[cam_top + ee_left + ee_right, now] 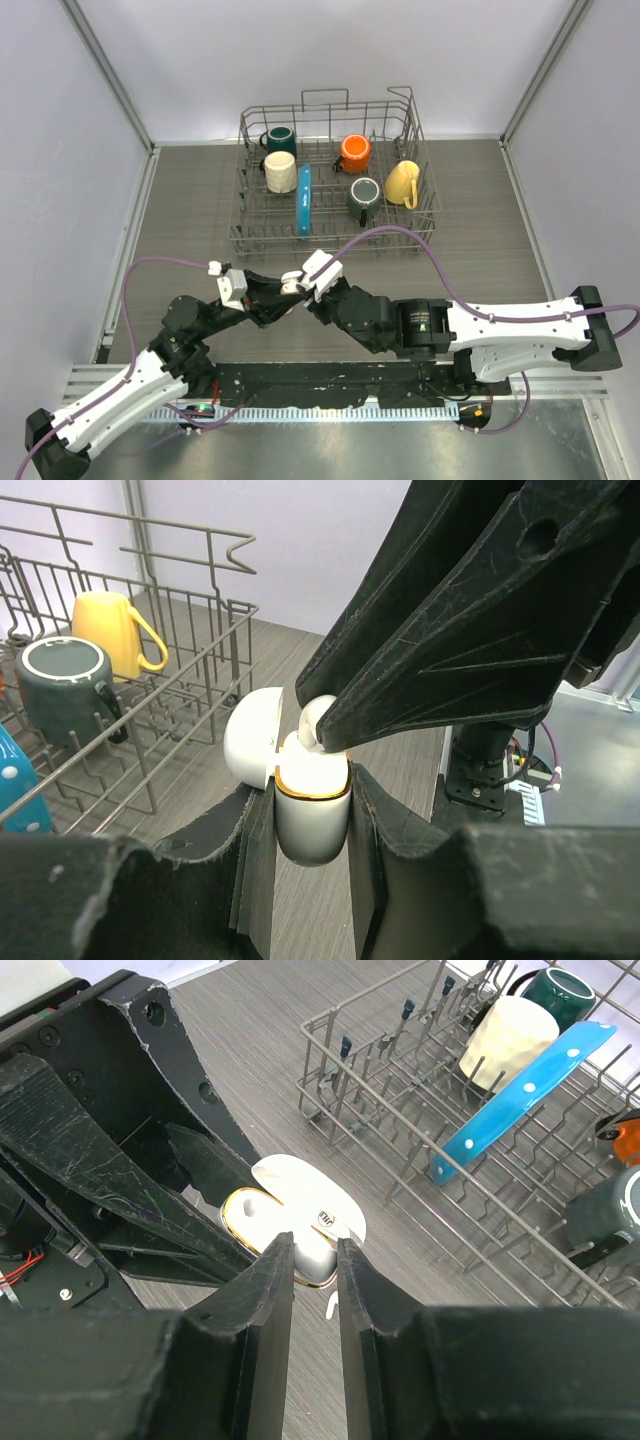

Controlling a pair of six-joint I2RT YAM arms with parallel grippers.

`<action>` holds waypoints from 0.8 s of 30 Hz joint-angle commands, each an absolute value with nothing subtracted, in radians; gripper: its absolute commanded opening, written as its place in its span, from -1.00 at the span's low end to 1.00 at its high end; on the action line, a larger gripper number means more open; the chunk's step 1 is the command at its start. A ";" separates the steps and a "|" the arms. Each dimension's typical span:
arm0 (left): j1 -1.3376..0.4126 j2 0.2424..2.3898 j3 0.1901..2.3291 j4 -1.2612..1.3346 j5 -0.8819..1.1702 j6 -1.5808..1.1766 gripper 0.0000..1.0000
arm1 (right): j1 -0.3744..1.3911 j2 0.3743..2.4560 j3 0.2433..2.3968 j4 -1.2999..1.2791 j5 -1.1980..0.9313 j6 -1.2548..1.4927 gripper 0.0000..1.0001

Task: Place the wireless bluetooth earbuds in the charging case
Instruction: Place the earbud in the charging case.

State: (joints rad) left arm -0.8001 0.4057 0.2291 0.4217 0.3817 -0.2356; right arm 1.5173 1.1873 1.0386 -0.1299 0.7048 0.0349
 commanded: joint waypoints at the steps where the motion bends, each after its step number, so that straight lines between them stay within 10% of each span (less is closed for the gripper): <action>1: -0.799 0.406 0.270 0.479 0.359 -0.241 -1.00 | 1.529 1.193 1.086 -0.138 0.693 0.041 -0.99; 24: -0.799 0.399 0.261 0.505 0.339 -0.267 -1.00 | 1.523 1.098 1.068 -0.072 0.738 0.313 0.45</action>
